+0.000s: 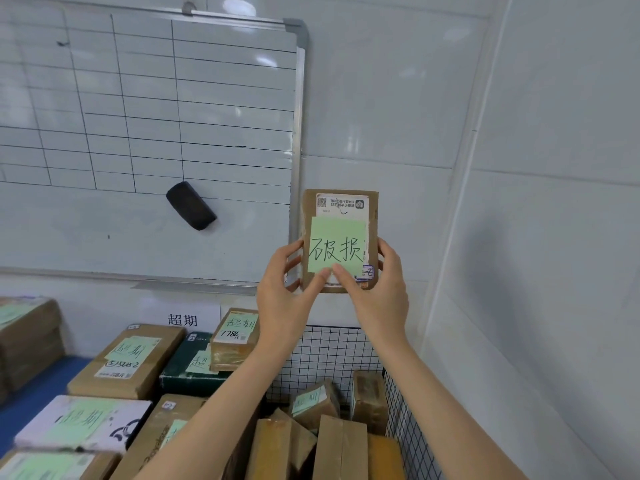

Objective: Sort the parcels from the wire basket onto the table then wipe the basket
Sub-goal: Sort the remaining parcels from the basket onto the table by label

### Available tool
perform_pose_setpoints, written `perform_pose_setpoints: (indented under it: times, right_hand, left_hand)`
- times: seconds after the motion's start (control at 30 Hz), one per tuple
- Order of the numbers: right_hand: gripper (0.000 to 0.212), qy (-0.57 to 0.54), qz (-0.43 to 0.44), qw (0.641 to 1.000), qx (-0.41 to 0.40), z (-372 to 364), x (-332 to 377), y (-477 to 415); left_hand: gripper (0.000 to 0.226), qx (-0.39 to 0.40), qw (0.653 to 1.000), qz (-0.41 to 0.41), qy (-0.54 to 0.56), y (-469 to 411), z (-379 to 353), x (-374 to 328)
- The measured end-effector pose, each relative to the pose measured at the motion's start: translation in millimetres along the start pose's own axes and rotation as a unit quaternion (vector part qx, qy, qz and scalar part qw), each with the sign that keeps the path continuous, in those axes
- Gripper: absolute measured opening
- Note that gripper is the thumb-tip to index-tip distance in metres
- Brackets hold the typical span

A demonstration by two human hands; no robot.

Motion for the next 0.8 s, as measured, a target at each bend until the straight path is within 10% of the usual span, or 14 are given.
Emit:
perform_pose_setpoints:
  times: [0.57, 0.8]
  right_hand:
    - [0.043, -0.091, -0.007, 0.993, 0.074, -40.8, 7.5, 21.1]
    - [0.077, -0.119, 0.016, 0.98, 0.16, -90.7, 44.2, 60.2]
  left_hand:
    - [0.039, -0.065, 0.995, 0.009, -0.08, -1.5, 56.7, 2.0]
    - [0.062, -0.091, 0.975, -0.019, -0.204, 5.5, 117.1, -9.0]
Point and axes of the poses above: each hand's wrist, its own y-axis away from the middle knuckle, its own z-axis out of the back of the hand, x = y × z, the point moved 9 cm from there along -y, towards the middle knuckle, and after that the axes turned 11 degrees about -x, right-handed, at the moved point
